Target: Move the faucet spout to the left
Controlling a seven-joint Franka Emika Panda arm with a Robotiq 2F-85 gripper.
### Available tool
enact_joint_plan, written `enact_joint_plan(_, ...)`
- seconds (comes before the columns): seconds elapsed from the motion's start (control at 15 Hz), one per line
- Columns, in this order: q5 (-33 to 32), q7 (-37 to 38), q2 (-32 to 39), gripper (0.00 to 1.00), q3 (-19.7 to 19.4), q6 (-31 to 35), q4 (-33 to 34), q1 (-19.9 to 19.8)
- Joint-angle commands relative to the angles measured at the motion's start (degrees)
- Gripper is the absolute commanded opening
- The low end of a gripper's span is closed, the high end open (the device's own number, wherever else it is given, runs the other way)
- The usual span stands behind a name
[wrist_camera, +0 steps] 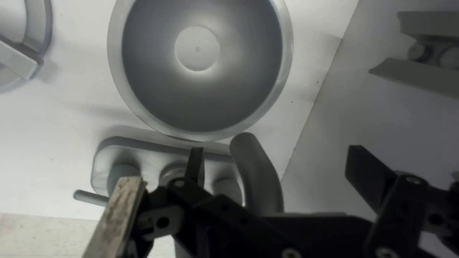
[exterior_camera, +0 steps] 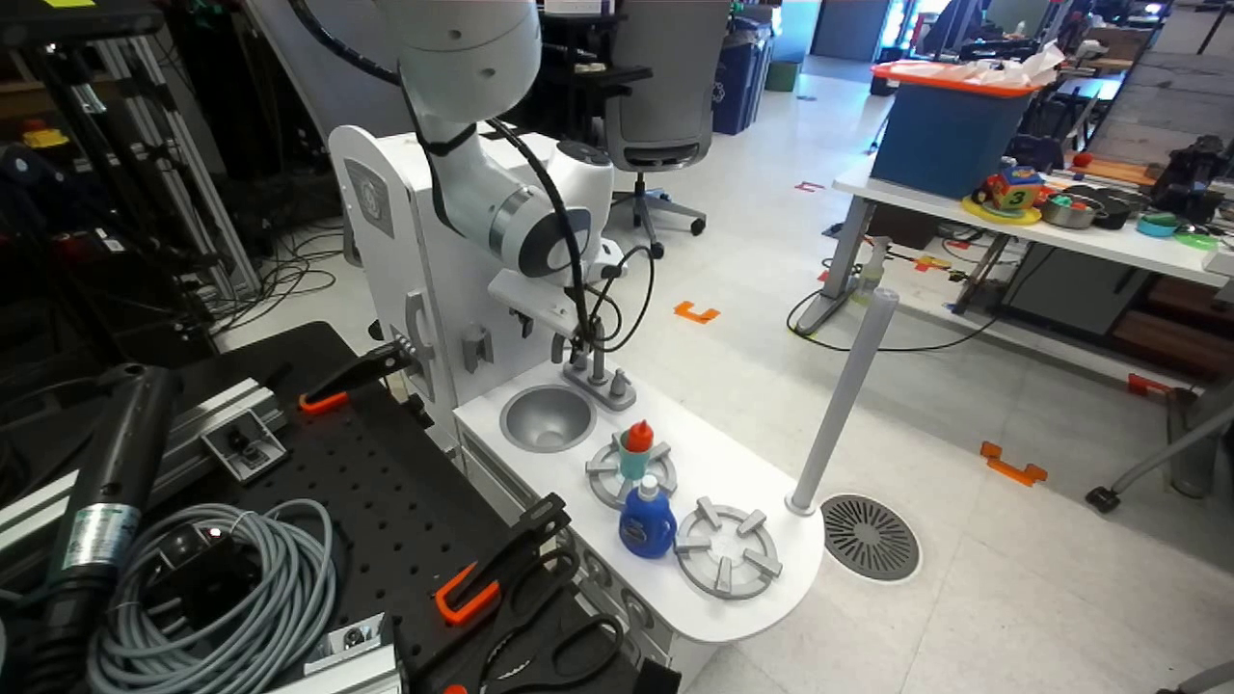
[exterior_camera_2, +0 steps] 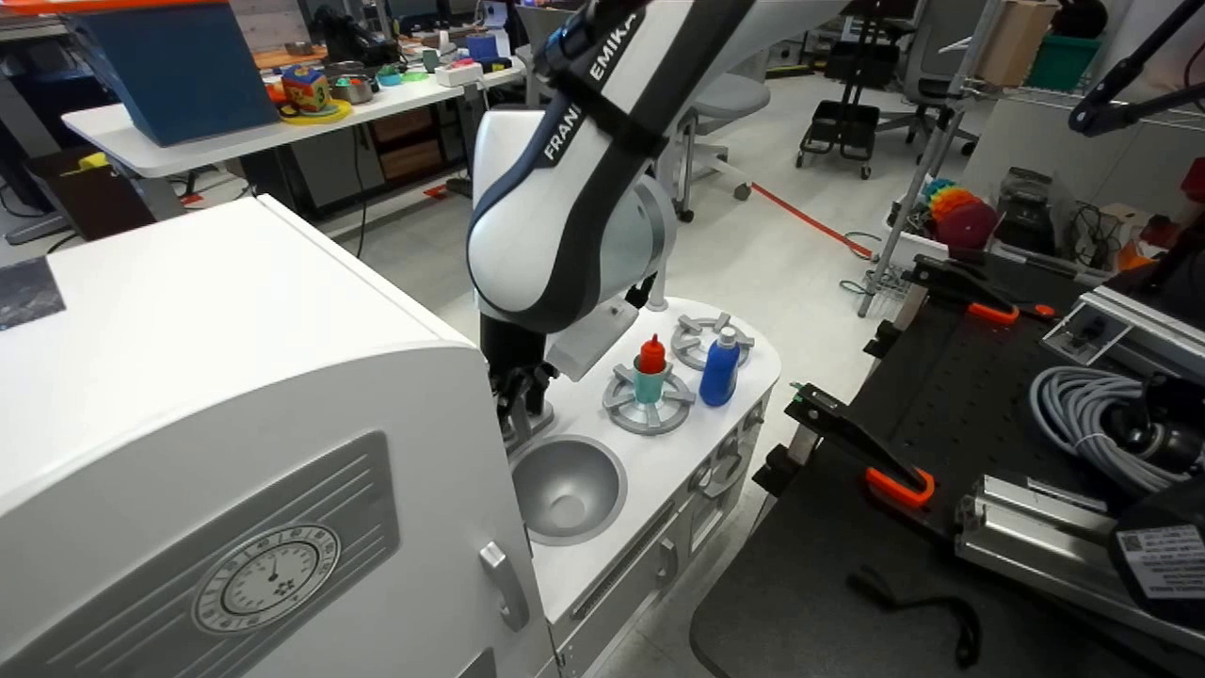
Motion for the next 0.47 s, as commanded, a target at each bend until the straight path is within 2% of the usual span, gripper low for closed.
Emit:
enact_joint_plan(0.0,3.31,9.23,-7.29,1.00,-4.92,-2.61,-8.30,2.78)
enact_joint_plan(0.2,3.97,14.46,-14.06,1.00,-7.53,-9.56,-15.06,3.91)
enact_joint_plan(0.27,3.31,10.60,-7.28,1.00,-5.81,-5.89,-8.39,2.91)
enact_joint_plan(0.4,3.47,12.65,-10.85,1.00,-7.00,-8.48,-11.65,3.43)
